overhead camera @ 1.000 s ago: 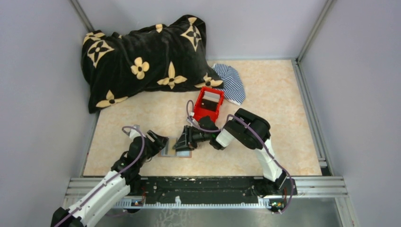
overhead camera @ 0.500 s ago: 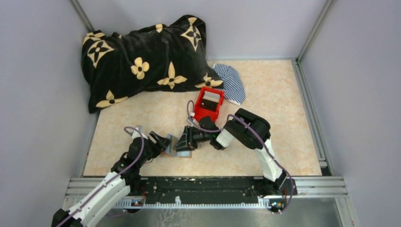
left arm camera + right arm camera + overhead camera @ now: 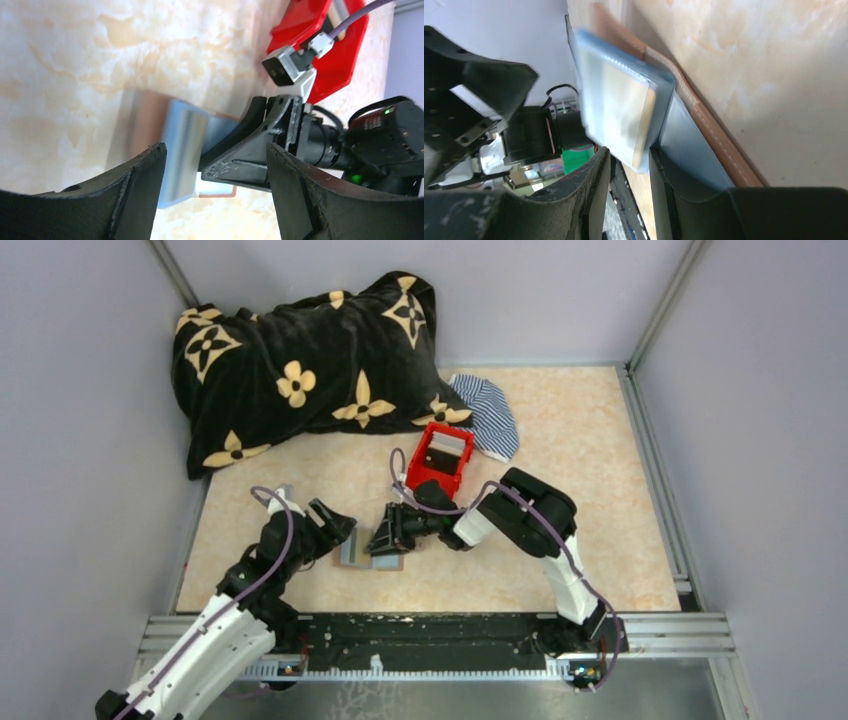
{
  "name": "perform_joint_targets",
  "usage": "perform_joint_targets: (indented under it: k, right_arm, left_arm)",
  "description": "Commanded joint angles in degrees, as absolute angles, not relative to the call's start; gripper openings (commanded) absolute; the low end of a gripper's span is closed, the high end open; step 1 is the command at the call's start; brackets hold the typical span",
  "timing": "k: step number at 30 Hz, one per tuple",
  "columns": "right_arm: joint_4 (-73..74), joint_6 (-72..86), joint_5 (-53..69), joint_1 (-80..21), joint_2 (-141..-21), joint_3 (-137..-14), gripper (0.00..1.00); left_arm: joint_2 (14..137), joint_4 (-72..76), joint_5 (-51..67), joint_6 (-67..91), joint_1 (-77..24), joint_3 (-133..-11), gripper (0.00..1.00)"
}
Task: Take the credit cards out of the card holder
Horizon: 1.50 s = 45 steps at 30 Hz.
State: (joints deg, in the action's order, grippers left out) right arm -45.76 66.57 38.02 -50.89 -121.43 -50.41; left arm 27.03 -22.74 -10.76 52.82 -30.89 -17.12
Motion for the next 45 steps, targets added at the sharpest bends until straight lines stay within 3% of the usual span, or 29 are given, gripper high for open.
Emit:
perform_joint_targets:
  k: [1, 5, 17, 22, 25, 32, 34, 37, 45]
  right_arm:
    - [-41.7, 62.0, 34.6, -51.0, -118.9, -52.6, 0.36]
    - [-41.4, 61.5, 34.5, -51.0, -119.2, -53.0, 0.24]
    - [-41.4, 61.4, 35.2, -50.9, -120.6, -54.7, 0.21]
    - [-41.5, 61.4, 35.2, -50.9, -120.5, -54.7, 0.1]
    - [-41.0, 61.2, 35.2, -50.9, -120.5, -55.0, 0.09]
    - [-34.5, 58.7, 34.3, -50.9, -120.6, -57.6, 0.28]
    - [-34.4, 58.7, 34.2, -51.0, -120.7, -58.0, 0.21]
    - [-33.8, 58.5, 33.6, -51.0, -120.5, -58.3, 0.01]
    - [-33.9, 58.3, 32.7, -51.0, -117.6, -55.2, 0.0]
  left_arm:
    - [31.0, -26.6, -14.2, 49.3, -31.2, -19.9, 0.79]
    - [32.6, -20.6, -9.8, 51.6, -31.1, -14.0, 0.8]
    - [35.6, -12.3, -6.4, 52.9, -31.1, -6.1, 0.78]
    - [40.0, -9.6, -4.3, 52.4, -31.2, -6.4, 0.77]
    - [42.2, -9.5, -3.7, 51.8, -31.2, -7.2, 0.76]
    - [49.4, -9.1, -0.4, 50.7, -31.2, -9.4, 0.79]
    - [49.7, -8.6, 0.1, 50.6, -31.2, -9.0, 0.78]
    - [49.2, -8.4, 0.7, 50.7, -31.2, -8.6, 0.78]
    - [46.4, -10.4, -1.4, 50.8, -31.2, -9.1, 0.78]
